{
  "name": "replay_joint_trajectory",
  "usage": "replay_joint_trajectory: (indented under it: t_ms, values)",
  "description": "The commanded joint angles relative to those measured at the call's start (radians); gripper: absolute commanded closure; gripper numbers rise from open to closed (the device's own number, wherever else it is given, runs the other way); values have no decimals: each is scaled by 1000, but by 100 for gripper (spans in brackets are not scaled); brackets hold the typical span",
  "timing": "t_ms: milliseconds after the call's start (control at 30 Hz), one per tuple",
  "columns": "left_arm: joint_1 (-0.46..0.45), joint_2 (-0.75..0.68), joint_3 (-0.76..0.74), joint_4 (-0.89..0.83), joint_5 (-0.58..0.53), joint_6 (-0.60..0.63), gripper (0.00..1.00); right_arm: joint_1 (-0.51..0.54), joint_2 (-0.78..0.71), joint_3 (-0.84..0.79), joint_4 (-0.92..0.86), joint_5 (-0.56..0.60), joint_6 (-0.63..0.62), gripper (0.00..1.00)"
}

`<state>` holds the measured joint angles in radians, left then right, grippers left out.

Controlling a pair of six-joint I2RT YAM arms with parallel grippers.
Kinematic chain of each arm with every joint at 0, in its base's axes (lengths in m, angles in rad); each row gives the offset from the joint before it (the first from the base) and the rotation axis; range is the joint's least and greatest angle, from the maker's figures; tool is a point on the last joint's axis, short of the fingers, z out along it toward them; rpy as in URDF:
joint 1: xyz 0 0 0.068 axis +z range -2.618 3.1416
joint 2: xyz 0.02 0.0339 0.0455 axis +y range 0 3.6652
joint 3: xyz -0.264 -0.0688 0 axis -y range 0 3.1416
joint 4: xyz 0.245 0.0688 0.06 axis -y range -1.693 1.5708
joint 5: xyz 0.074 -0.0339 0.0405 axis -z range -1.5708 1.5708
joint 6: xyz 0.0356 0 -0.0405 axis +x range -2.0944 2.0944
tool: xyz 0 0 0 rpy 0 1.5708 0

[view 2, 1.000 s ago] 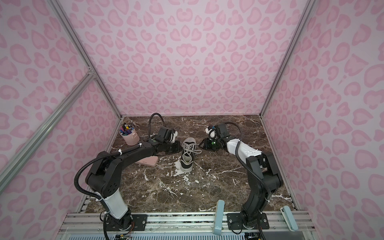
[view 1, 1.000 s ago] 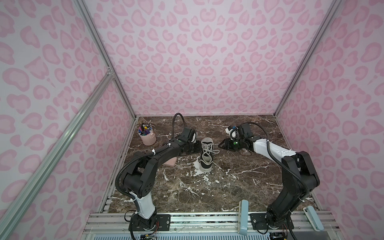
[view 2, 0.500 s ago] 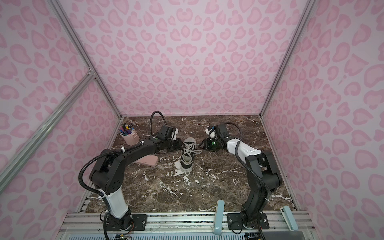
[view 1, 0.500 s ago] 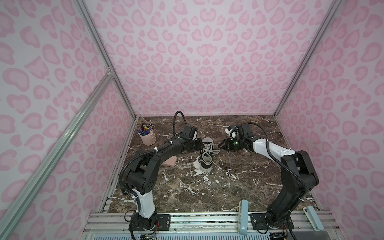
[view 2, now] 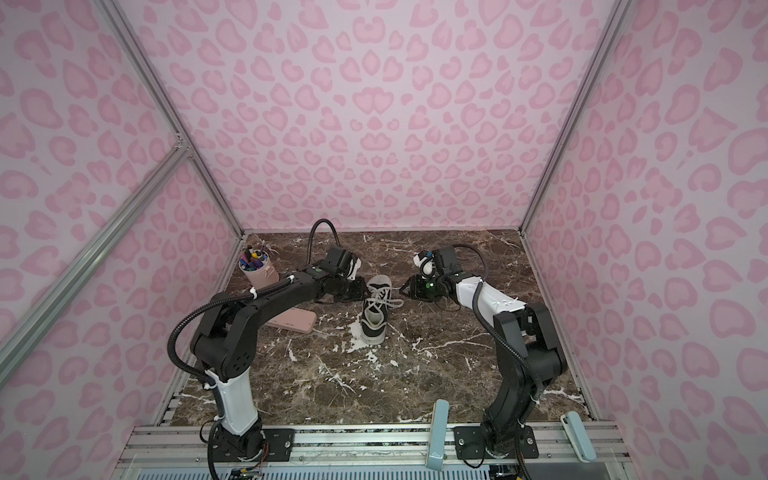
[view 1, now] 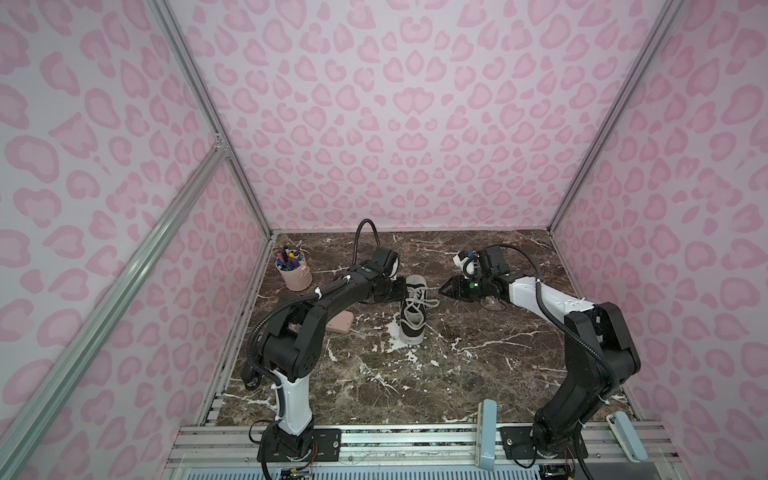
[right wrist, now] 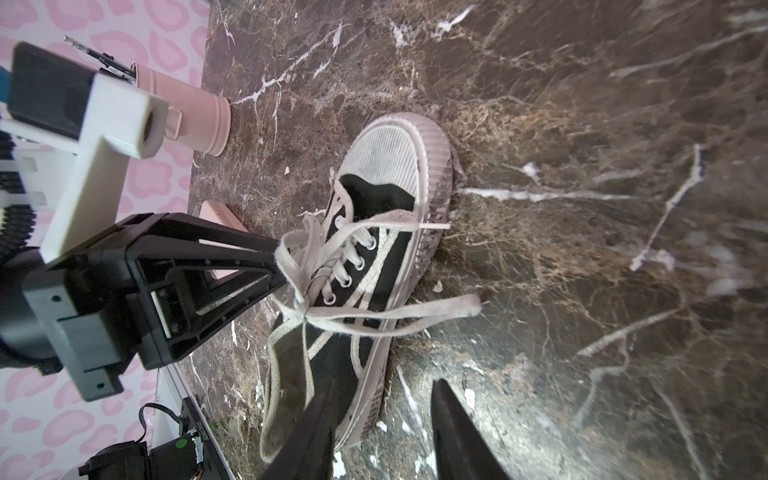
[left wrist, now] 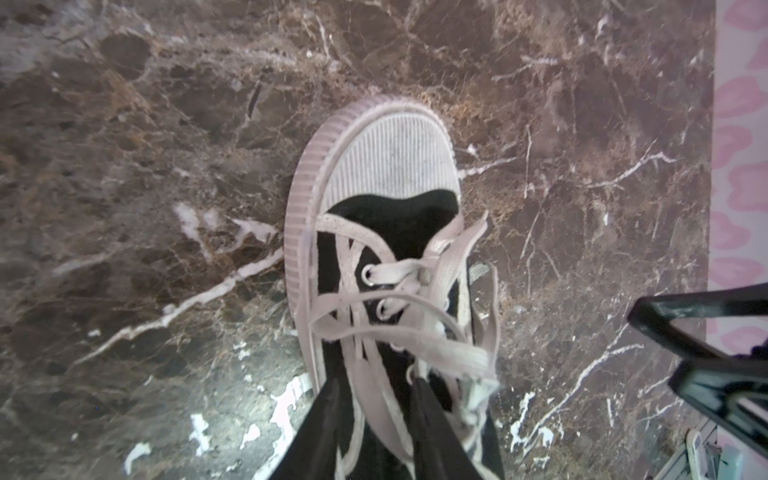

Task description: Tie the shoes

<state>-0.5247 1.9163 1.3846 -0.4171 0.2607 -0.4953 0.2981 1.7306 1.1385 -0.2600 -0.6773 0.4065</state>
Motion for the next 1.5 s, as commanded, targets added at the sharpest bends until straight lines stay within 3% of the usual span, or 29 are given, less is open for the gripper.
replay_joint_trajectory:
  t_ms: [0, 167, 400, 533, 667, 800, 1000, 1467]
  values:
    - [-5, 8, 22, -90, -7, 44, 68, -1, 8, -2, 5, -5, -6, 60]
    - [-6, 25, 54, -159, -21, 62, 70, 1, 12, -3, 7, -5, -7, 60]
    - [3, -4, 62, -199, -135, 51, 70, 6, 29, 0, 22, -6, 10, 60]
    - [37, -17, 51, -143, -56, 47, 65, 12, 53, 18, 33, -8, 25, 60]
    - [107, -14, -14, 14, 164, -29, 65, 16, 69, 33, 48, -8, 49, 59]
    - [155, -20, -106, 179, 296, -134, 58, 18, 86, 33, 62, -8, 75, 57]
    - [160, 14, -100, 207, 340, -134, 50, 19, 73, 2, 85, -2, 98, 55]
    - [169, 83, -119, 361, 407, -154, 54, 11, 43, -3, 32, 8, 71, 56]
